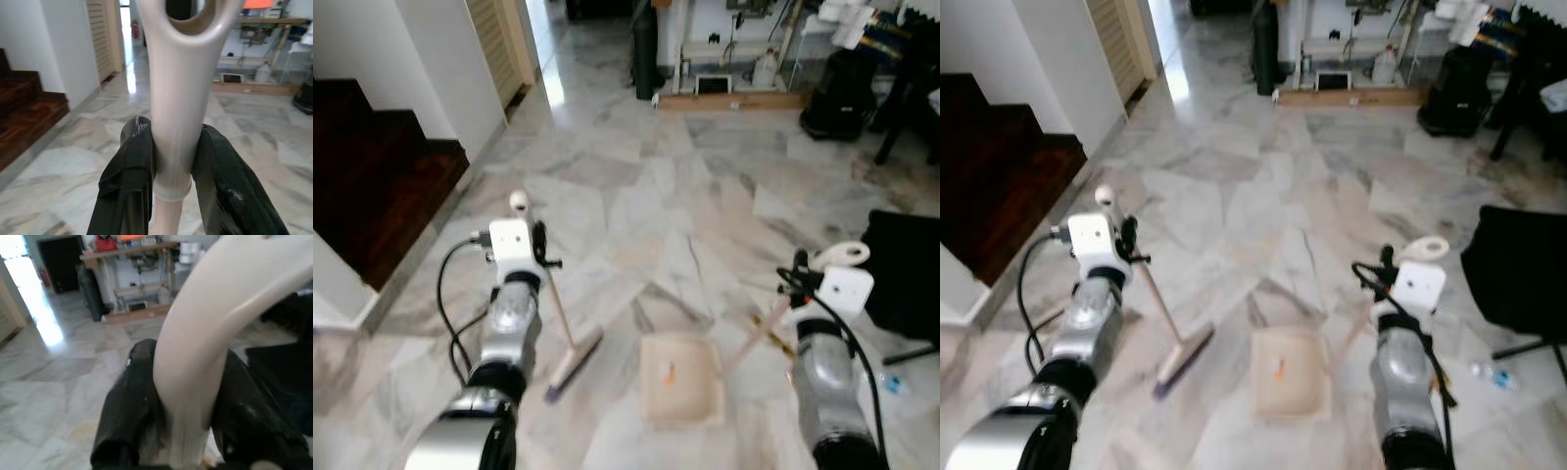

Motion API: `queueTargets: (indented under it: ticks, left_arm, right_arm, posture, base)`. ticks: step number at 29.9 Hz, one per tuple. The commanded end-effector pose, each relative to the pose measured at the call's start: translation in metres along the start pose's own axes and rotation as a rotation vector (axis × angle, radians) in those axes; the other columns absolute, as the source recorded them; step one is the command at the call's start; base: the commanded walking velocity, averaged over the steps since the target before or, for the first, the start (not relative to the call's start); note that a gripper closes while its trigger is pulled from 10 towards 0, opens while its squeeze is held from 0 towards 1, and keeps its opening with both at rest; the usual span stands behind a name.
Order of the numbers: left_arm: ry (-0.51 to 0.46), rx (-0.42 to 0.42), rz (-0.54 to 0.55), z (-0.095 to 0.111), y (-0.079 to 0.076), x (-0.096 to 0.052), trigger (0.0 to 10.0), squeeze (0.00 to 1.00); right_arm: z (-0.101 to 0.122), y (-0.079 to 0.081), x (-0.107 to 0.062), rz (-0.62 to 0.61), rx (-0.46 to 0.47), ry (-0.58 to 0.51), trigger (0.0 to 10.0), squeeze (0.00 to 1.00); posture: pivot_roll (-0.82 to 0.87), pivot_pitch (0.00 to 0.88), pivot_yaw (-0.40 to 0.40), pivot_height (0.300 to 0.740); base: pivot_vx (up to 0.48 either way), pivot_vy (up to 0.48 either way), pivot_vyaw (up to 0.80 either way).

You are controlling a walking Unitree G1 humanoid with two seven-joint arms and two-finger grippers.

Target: Sweep floor

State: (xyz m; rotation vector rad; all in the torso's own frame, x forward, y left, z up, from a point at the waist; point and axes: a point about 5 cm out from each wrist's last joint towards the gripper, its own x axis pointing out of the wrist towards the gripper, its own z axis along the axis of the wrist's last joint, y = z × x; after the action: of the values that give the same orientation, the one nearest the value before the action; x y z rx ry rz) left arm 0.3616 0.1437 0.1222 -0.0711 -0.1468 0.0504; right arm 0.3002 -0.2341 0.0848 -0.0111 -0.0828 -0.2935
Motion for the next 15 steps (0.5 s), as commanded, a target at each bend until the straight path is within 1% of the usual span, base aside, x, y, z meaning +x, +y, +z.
queueTargets:
  ticks: [1,9,15]
  left_arm:
    - [-0.065,0.007,0.009,0.0158,0.0048,0.0075,10.0,0.0]
    - [-0.068,0.011,0.01,0.017,0.0061,0.0079,10.0,0.0]
    - [-0.069,0.007,0.005,0.0175,0.0043,0.0084,10.0,0.0]
  right_arm:
    - [0.0162,0.0105,0.0065,0.024,0.018,-0.073,10.0,0.0]
    - [0.0171,0.0147,0.0071,0.033,0.025,-0.072,10.0,0.0]
    - [0.0174,0.0155,0.0076,0.032,0.026,-0.072,10.0,0.0]
  posture:
    - [-0.12,0.034,0.064,0.74]
    - [-0.12,0.033,0.067,0.74]
    - [-0.12,0.032,0.068,0.74]
  base:
    - [0.48,0.0,0.0]
    - [0.48,0.0,0.0]
    - [0.48,0.0,0.0]
